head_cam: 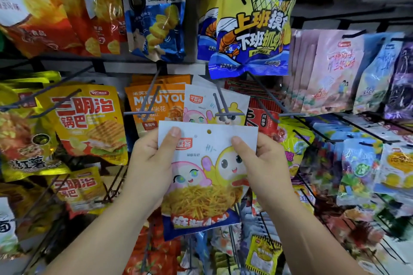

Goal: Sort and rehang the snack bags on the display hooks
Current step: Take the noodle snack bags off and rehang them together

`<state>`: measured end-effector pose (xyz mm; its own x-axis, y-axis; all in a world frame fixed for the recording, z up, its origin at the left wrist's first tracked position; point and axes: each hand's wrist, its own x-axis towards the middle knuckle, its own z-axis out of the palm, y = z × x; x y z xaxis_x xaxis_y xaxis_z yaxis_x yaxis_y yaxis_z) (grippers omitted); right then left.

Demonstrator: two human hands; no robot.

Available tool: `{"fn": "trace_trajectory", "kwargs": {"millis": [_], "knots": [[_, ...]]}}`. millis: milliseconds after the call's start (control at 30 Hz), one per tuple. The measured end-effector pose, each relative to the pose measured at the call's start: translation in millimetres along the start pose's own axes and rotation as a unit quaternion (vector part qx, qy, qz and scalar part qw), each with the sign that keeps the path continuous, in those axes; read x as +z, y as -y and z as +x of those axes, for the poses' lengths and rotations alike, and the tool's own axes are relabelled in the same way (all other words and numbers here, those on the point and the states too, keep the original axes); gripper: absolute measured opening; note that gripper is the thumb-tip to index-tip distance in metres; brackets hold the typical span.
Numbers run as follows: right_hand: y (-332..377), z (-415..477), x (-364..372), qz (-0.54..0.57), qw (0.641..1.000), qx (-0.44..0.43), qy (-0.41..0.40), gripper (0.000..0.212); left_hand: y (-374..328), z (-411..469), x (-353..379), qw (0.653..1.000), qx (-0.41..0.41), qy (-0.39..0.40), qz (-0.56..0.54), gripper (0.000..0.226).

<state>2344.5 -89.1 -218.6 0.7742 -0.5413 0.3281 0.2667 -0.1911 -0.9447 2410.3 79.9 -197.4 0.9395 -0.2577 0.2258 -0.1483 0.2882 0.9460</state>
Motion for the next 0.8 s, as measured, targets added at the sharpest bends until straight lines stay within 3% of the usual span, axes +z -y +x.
{"fn": "trace_trajectory", "kwargs": {"millis": [67, 267, 800], "knots": [[0.4, 4.1, -3.8, -0.007, 1.000, -0.015, -0.022, 0.021, 5.1, 5.2, 5.8, 1.000, 0.011, 0.007, 0.013, 0.021], [-4.2, 20.1, -10.6, -0.037, 0.998, -0.027, -0.042, 0.012, 17.1, 26.0, 15.6, 0.998, 0.032, -0.002, 0.056, 0.021], [-16.8, 38.2, -3.7, -0.074, 0.992, -0.063, -0.077, 0.015, 31.6, 47.3, 22.5, 0.995, 0.066, -0.008, 0.073, 0.020]]}}
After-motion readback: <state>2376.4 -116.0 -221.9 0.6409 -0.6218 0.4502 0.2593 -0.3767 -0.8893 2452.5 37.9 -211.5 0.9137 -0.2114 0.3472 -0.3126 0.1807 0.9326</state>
